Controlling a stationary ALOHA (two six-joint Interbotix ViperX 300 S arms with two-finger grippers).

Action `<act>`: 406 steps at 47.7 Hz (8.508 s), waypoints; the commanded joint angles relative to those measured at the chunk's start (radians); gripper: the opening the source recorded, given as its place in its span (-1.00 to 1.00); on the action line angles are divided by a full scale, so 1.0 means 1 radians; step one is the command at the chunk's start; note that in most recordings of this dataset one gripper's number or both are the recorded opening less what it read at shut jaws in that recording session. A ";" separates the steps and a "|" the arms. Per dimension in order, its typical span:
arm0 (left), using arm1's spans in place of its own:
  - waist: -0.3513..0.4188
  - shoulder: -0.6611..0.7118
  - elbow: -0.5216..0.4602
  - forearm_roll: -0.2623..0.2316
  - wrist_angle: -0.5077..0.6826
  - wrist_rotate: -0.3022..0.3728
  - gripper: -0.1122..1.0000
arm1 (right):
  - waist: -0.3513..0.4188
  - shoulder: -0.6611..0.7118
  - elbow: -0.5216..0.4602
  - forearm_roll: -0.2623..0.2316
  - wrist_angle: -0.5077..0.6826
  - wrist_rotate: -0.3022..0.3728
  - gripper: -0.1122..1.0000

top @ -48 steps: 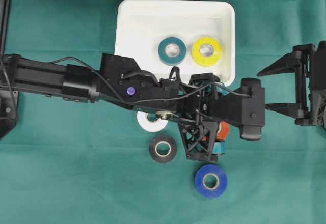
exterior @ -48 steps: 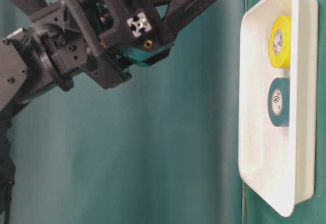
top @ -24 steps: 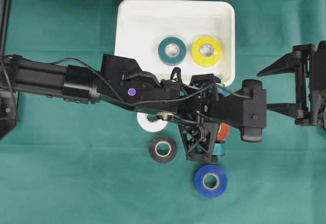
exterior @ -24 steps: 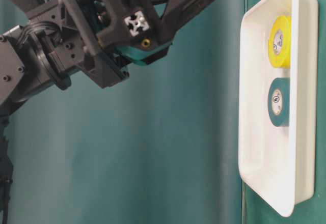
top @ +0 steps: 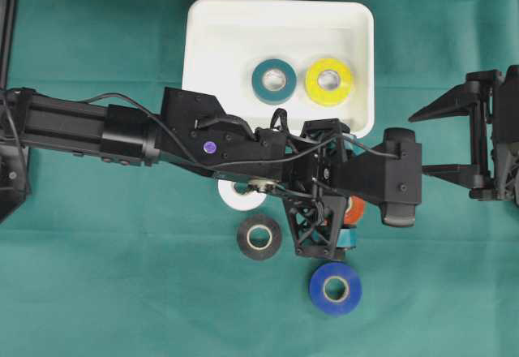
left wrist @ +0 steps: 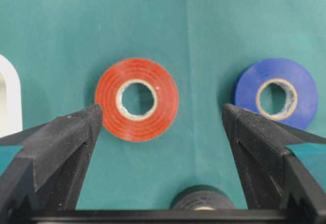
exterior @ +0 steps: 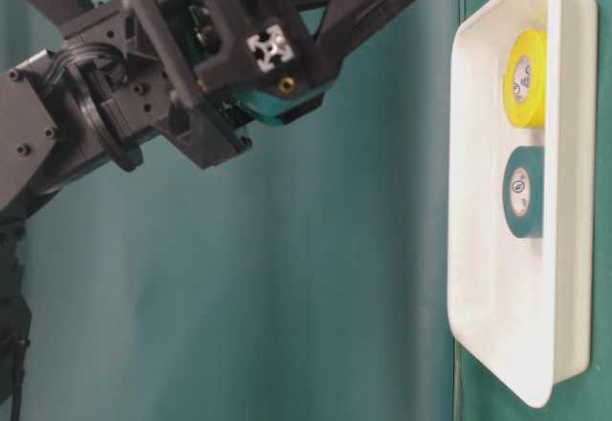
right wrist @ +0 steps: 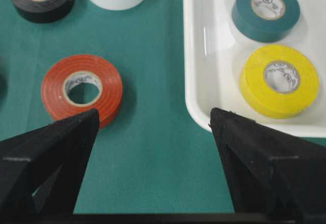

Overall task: Pick up the tape from a random location and place it into the white case.
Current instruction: 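Lower the left gripper fingers into the orange-red roll's hole, then close the left gripper on the orange-red roll and lift it, then carry the orange-red roll left and up toward the tray's left end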

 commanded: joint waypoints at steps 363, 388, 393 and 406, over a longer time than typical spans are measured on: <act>-0.043 -0.563 0.558 0.000 -0.107 0.012 -0.35 | -0.008 0.028 -0.025 -0.009 -0.029 -0.005 0.75; -0.051 -0.779 0.793 -0.002 -0.147 0.012 -0.35 | -0.009 0.029 -0.026 -0.015 -0.026 -0.006 0.75; -0.051 -0.782 0.795 -0.002 -0.149 0.014 -0.35 | -0.008 0.029 -0.026 -0.015 -0.026 -0.005 0.75; -0.051 -0.779 0.793 -0.003 -0.149 0.014 -0.35 | -0.008 0.029 -0.026 -0.015 -0.026 -0.005 0.75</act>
